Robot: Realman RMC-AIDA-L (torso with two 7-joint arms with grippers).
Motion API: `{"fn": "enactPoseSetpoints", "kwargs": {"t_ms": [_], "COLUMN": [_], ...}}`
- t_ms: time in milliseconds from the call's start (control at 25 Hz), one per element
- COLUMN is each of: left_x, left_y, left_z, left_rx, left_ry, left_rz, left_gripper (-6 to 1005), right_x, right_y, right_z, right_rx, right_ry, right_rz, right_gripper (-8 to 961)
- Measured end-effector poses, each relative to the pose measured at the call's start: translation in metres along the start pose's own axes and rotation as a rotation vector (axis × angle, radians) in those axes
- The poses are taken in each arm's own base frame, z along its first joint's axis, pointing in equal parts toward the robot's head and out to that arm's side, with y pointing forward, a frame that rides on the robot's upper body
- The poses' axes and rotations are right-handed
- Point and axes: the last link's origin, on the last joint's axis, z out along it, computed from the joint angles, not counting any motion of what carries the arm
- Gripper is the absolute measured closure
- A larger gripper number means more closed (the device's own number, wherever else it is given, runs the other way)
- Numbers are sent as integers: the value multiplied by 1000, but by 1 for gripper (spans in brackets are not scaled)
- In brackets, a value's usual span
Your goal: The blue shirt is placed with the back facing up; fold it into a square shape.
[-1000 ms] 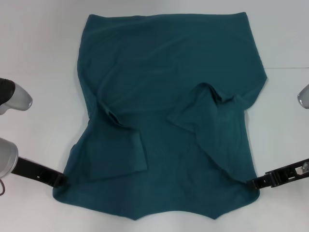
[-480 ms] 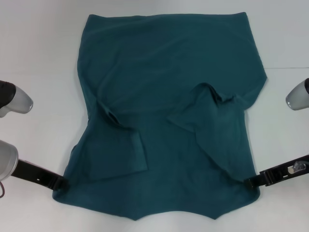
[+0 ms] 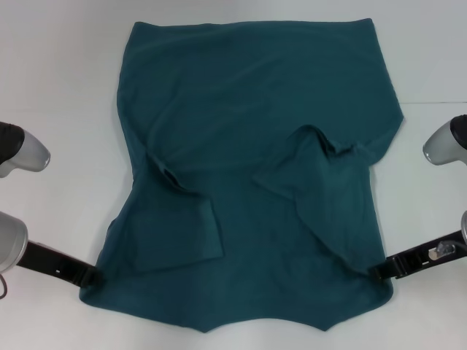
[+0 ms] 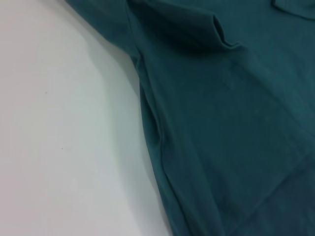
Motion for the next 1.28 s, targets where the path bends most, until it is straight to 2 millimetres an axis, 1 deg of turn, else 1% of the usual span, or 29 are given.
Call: {"fn": "enactPoseSetpoints", "kwargs": {"t_ms": [200,680,920,1160,1280], "left_x": [0,-2,-3,-4,-5], "left_y": [0,-1,-2,-2,-2], "left_z": [0,0,0,0,0], "left_rx": [0,-1,-1,0,0], "left_ry": [0,0,-1,-2,-3], "left_rz": [0,-1,0,0,-2], "left_gripper": [953,954,954,954,954], "right_x": [-2,-3,-2,-3,-3], "right_y": [2,3,3,4,3], "right_z": [3,8,10,13,13], "right_rx": [-4,7,47,51,52], "right_ry": [10,20,46,47,47], "right_rz": [-7,-15,-20,-29,-29], "right_gripper": [571,618,642,647,688]}}
